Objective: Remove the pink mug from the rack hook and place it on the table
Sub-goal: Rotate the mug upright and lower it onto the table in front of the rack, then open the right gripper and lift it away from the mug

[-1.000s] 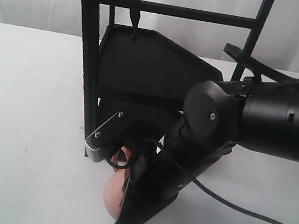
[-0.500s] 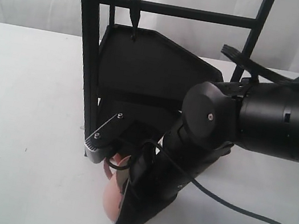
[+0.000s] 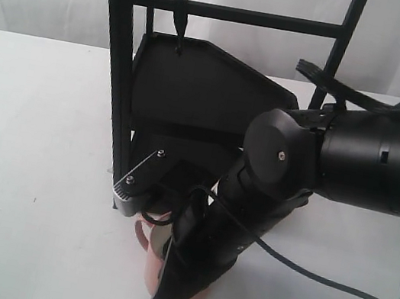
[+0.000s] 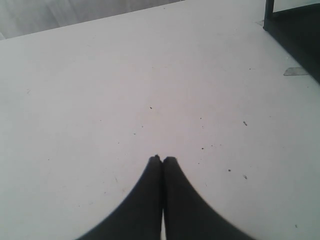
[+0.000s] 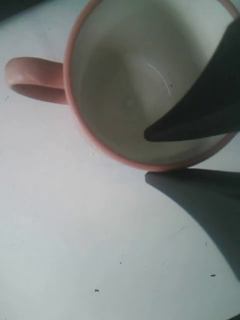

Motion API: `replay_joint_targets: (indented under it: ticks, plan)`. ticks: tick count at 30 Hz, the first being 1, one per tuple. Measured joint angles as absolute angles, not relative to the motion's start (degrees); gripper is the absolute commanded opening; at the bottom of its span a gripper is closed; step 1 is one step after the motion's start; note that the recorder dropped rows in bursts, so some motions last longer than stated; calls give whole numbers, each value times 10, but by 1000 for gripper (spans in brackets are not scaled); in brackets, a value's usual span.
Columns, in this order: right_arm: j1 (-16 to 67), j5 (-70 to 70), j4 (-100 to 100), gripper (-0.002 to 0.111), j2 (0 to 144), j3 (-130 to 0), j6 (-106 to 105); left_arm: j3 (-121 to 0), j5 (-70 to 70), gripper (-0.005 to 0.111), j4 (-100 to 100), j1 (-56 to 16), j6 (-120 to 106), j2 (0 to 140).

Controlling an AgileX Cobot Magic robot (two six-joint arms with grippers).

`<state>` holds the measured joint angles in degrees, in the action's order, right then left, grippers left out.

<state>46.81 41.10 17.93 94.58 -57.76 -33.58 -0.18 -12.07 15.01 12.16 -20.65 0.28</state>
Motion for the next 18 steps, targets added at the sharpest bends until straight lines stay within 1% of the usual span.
replay_joint_targets:
  ticks: [4, 7, 13, 16, 18]
  plan:
    - [468, 420, 179, 22, 947, -588, -336, -2, -121, 0, 150, 122, -206, 3]
    - [468, 451, 179, 22, 944, -602, -336, -2, -121, 0, 150, 122, -206, 3]
    - [468, 474, 152, 22, 865, -618, -330, -2, -121, 0, 150, 122, -206, 3]
    - [468, 490, 121, 17, 824, -619, -290, -2, -121, 0, 150, 122, -206, 3]
    - [468, 501, 105, 10, 805, -619, -262, -2, -121, 0, 150, 122, -206, 3]
